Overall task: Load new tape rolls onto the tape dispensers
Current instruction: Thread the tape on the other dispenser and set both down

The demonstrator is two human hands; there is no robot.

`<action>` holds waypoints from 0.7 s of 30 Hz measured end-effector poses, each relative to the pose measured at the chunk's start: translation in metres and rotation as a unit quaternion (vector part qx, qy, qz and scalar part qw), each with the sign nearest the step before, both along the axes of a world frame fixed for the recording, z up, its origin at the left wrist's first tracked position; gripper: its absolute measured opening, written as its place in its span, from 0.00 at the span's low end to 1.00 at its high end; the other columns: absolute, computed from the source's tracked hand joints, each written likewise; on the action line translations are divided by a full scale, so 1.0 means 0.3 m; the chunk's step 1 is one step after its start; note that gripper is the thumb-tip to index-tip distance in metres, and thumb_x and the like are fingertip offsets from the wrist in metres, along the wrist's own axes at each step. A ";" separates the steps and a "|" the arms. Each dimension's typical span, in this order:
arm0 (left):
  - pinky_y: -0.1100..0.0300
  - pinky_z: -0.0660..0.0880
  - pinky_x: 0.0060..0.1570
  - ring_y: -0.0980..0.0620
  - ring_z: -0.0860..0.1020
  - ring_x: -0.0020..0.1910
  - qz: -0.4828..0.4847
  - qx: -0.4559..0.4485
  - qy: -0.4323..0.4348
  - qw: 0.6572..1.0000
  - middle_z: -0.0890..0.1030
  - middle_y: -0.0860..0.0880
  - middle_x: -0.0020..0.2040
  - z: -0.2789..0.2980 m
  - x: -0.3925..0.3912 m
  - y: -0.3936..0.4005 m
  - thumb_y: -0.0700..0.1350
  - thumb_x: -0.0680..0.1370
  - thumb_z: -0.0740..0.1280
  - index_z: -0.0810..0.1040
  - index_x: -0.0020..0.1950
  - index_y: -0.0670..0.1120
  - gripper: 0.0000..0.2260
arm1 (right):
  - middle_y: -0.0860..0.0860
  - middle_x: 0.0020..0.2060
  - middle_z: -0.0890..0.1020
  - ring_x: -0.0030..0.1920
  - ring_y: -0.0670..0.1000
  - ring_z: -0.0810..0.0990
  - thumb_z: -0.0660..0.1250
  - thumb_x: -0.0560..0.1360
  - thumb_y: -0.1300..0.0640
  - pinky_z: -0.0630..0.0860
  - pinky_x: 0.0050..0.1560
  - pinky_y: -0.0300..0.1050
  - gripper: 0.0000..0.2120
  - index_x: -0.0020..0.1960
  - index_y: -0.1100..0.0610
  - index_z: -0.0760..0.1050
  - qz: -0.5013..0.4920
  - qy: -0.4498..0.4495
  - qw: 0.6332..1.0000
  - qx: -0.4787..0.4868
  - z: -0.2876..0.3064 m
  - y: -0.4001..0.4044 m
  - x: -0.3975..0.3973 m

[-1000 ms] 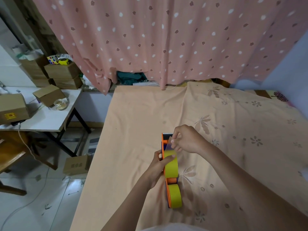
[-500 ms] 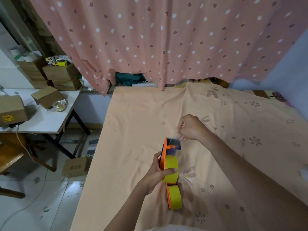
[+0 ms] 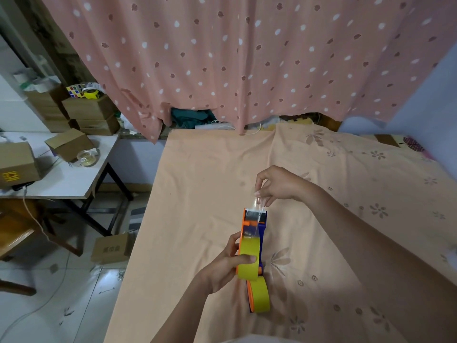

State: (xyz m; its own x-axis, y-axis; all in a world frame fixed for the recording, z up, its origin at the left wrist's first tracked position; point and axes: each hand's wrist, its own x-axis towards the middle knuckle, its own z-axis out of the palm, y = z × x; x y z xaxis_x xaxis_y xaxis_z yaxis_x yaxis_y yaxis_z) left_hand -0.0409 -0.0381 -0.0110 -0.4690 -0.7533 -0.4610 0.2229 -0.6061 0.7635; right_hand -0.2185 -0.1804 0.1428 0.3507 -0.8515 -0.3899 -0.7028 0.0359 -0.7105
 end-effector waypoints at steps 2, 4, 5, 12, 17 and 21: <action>0.49 0.79 0.61 0.40 0.78 0.66 -0.015 0.000 -0.010 1.000 0.71 0.36 0.74 -0.005 0.010 0.006 0.39 0.67 0.78 0.67 0.75 0.55 0.40 | 0.64 0.38 0.85 0.40 0.63 0.86 0.71 0.76 0.67 0.85 0.45 0.53 0.04 0.46 0.68 0.76 -0.014 -0.011 1.000 0.010 -0.003 -0.013 -0.014; 0.49 0.78 0.61 0.39 0.77 0.68 -0.025 -0.005 -0.017 1.000 0.71 0.37 0.74 -0.009 0.019 0.015 0.38 0.67 0.78 0.66 0.76 0.55 0.41 | 0.63 0.37 0.85 0.43 0.64 0.86 0.71 0.75 0.67 0.85 0.45 0.52 0.06 0.47 0.70 0.76 -0.016 -0.018 1.000 0.019 -0.002 -0.020 -0.026; 0.50 0.78 0.60 0.40 0.77 0.67 -0.029 -0.006 -0.015 0.999 0.71 0.37 0.74 -0.007 0.023 0.019 0.38 0.67 0.77 0.65 0.76 0.55 0.41 | 0.63 0.38 0.85 0.42 0.63 0.86 0.71 0.76 0.67 0.85 0.44 0.50 0.06 0.48 0.70 0.76 -0.013 -0.022 0.999 0.026 -0.001 -0.020 -0.031; 0.55 0.80 0.53 0.45 0.82 0.59 -0.067 0.025 0.045 0.996 0.81 0.44 0.63 0.030 0.068 0.027 0.38 0.69 0.73 0.65 0.77 0.49 0.37 | 0.67 0.45 0.85 0.42 0.59 0.87 0.71 0.75 0.66 0.84 0.50 0.52 0.04 0.48 0.65 0.77 -0.061 -0.072 0.988 0.126 -0.009 -0.012 -0.086; 0.54 0.79 0.53 0.46 0.81 0.60 -0.080 0.015 -0.016 0.997 0.80 0.44 0.65 0.026 0.091 0.016 0.42 0.67 0.75 0.68 0.75 0.48 0.37 | 0.66 0.40 0.85 0.39 0.59 0.86 0.74 0.74 0.63 0.84 0.45 0.50 0.05 0.45 0.62 0.78 -0.037 -0.024 0.992 0.118 -0.002 0.001 -0.094; 0.54 0.79 0.54 0.48 0.82 0.58 -0.066 -0.003 -0.079 0.995 0.80 0.43 0.64 0.018 0.072 -0.012 0.44 0.64 0.78 0.69 0.73 0.50 0.38 | 0.63 0.35 0.85 0.35 0.57 0.86 0.74 0.73 0.65 0.84 0.41 0.47 0.05 0.45 0.67 0.81 0.007 -0.026 1.000 0.002 0.001 0.004 -0.045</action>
State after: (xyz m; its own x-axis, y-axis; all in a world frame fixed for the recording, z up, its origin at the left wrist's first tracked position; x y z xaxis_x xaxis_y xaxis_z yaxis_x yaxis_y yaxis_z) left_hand -0.0193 -0.0415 -0.0057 -0.4865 -0.6924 -0.5328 0.0185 -0.6179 0.7860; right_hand -0.2320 -0.1793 0.1430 0.3826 -0.8446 -0.3744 -0.6648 0.0298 -0.7464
